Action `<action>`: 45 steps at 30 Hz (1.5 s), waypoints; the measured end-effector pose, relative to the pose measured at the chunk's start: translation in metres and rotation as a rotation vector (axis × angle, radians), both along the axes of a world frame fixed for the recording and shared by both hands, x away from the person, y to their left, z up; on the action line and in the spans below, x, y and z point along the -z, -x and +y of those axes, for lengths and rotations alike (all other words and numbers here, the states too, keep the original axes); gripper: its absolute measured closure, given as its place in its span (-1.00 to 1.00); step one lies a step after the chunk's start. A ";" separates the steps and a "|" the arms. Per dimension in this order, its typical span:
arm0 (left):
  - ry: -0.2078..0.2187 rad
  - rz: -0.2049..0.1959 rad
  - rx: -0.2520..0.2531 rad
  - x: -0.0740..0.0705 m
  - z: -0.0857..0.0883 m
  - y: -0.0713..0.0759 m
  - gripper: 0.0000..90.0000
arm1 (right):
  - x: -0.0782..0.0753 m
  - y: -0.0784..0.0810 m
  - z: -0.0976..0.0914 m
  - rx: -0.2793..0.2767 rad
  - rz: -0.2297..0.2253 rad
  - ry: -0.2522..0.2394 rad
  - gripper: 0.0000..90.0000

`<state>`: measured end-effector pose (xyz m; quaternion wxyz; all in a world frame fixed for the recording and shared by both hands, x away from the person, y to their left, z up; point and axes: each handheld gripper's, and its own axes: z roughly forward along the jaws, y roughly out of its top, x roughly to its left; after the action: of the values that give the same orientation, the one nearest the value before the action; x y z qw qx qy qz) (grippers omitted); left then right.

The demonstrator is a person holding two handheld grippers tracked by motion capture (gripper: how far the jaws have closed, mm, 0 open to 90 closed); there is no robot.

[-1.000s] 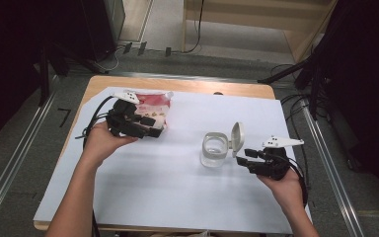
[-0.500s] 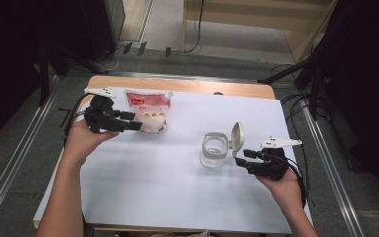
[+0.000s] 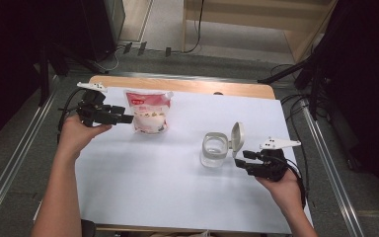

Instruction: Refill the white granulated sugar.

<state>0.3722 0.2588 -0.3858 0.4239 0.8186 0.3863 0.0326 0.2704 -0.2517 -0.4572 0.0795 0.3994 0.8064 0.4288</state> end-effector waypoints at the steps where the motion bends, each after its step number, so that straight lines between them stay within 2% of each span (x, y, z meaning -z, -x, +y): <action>1: 0.002 -0.019 0.004 0.000 -0.001 -0.002 -0.22 | 0.000 0.001 0.000 0.003 0.004 -0.001 0.12; 3: -0.002 -0.039 0.008 0.001 -0.003 -0.005 -0.25 | 0.000 0.002 0.001 0.004 0.002 0.000 0.13; 8: 0.030 -0.020 0.013 0.006 -0.009 -0.016 -0.21 | 0.001 0.003 0.000 0.010 0.007 0.002 0.13; 11: 0.032 -0.012 0.011 0.009 -0.013 -0.022 -0.17 | 0.001 0.004 -0.001 0.010 0.002 0.000 0.12; 13: 0.059 0.001 0.021 0.010 -0.017 -0.027 -0.13 | 0.002 0.004 -0.001 0.010 0.000 0.001 0.13; 16: 0.064 0.015 0.024 0.013 -0.022 -0.030 -0.10 | 0.002 0.005 0.000 0.009 0.004 0.002 0.13; 19: 0.046 0.023 0.007 0.015 -0.028 -0.033 -0.02 | 0.002 0.005 0.001 0.008 0.007 0.002 0.12; 20: 0.062 0.020 0.005 0.017 -0.029 -0.034 0.02 | 0.002 0.005 0.001 0.006 0.005 0.002 0.13; 24: 0.076 0.026 0.003 0.018 -0.030 -0.034 0.15 | 0.002 0.005 0.001 0.005 0.003 0.000 0.13; 26: 0.061 0.028 -0.001 0.017 -0.031 -0.033 0.27 | 0.002 0.005 0.001 0.005 0.003 0.000 0.13; 31: 0.061 0.050 0.020 0.017 -0.034 -0.032 0.52 | 0.002 0.005 0.002 0.000 0.003 0.001 0.14; 33: 0.036 0.045 0.013 0.017 -0.035 -0.031 0.60 | 0.002 0.005 0.003 -0.001 0.003 0.001 0.15; 35: 0.039 0.044 0.019 0.017 -0.036 -0.031 0.68 | 0.002 0.005 0.003 -0.005 0.002 0.000 0.16; 40: 0.015 0.022 0.022 0.016 -0.042 -0.028 0.77 | 0.001 0.005 0.002 -0.001 -0.004 -0.005 0.17; 45: 0.040 0.037 0.020 0.018 -0.041 -0.029 0.83 | 0.001 0.005 0.002 -0.001 -0.002 -0.010 0.20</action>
<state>0.4007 0.2181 -0.4039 0.4334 0.8142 0.3864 0.0055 0.2649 -0.2501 -0.4581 0.0782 0.3991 0.8043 0.4333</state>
